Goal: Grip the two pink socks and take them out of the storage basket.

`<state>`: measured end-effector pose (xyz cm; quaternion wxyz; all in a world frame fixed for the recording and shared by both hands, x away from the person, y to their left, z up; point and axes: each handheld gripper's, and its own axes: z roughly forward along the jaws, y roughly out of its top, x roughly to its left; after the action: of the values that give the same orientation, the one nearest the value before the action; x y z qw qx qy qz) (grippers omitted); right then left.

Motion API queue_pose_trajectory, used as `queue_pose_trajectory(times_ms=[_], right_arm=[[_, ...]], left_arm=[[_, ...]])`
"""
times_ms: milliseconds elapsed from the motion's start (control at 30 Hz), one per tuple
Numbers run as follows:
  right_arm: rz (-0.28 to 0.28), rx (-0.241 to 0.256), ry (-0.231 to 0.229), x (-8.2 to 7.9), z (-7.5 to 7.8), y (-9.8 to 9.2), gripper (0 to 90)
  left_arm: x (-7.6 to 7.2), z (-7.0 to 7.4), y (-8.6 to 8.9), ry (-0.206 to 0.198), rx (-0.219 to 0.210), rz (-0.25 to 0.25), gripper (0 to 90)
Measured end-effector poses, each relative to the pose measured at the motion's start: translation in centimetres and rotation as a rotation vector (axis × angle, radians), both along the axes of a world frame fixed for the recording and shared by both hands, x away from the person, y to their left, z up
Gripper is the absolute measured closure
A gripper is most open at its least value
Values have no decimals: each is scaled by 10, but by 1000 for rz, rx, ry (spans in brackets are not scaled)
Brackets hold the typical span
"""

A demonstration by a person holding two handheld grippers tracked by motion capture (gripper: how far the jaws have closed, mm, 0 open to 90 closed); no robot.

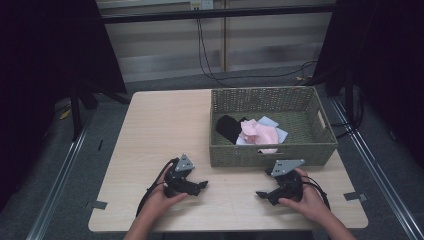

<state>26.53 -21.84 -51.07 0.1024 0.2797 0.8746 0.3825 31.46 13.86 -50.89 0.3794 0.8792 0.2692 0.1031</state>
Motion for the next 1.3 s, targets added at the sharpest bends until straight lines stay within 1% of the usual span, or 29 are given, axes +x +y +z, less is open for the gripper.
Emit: queue_pose_trajectory(times_ms=[300, 367, 500, 533, 600, 633, 667, 700, 733, 767, 800, 867, 900, 933, 967, 1000, 1033, 1067, 1100, 1133, 1167, 1233, 1267, 1300], right_arm=[[-8, 0, 0, 0, 0, 0, 135], [-8, -4, 6, 0, 1, 0, 137], [-5, -38, 38, 1, 5, 2, 140], [6, -55, 46, 1, 7, 3, 150], [9, -84, 59, 1, 10, 3, 169], [17, -76, 73, 2, 10, 3, 169], [18, -89, 85, 2, 12, 3, 171], [23, -92, 95, 2, 13, 3, 175], [31, -118, 102, 3, 15, 4, 175], [31, -118, 102, 3, 15, 4, 175], [42, -114, 133, 5, 19, 5, 178], [53, -139, 125, 6, 25, 5, 181], [57, -142, 124, 7, 28, 6, 182], [62, -147, 129, 8, 32, 6, 183], [62, -147, 129, 8, 32, 6, 183], [73, -174, 134, 11, 38, 7, 184], [72, -178, 138, 12, 40, 7, 184], [83, -186, 141, 14, 42, 6, 185], [79, -190, 149, 15, 44, 6, 186], [88, -203, 144, 17, 47, 6, 188], [86, -210, 151, 17, 51, 5, 189], [86, -202, 169, 19, 56, 5, 194], [92, -209, 168, 20, 61, 4, 198], [96, -213, 180, 21, 64, 4, 214]], left_arm=[[0, 0, 0, 1, -4, -1, 154], [0, 0, 0, 0, -4, -1, 155], [0, 0, 0, 0, -3, -1, 154], [0, 0, 0, 0, -4, -1, 155], [0, 0, 0, 1, -4, -1, 154], [0, 0, 0, 1, -3, -1, 155], [0, 0, 0, 1, -4, -1, 154], [0, 0, 0, 1, -4, -1, 154], [0, 0, 0, 0, -4, -1, 155], [0, 0, 0, 0, -4, -1, 154], [0, 0, 0, 1, -4, -1, 155], [0, 0, 0, 1, -4, -1, 155], [0, 0, 0, 1, -4, -1, 155], [0, 0, 0, 1, -4, -1, 154], [0, 0, 0, 1, -4, -1, 155], [0, 0, 0, 1, -4, -1, 154], [0, 0, 0, 0, -4, -1, 154], [0, 0, 0, 1, -4, -1, 154], [0, 0, 0, 0, -4, -2, 154], [0, 0, 0, 1, -3, -1, 154], [0, 0, 0, 1, -3, -1, 154], [0, 0, 0, 0, -4, -1, 154], [0, 0, 0, 0, -4, -1, 154], [0, 0, 0, 1, -4, -2, 154]])
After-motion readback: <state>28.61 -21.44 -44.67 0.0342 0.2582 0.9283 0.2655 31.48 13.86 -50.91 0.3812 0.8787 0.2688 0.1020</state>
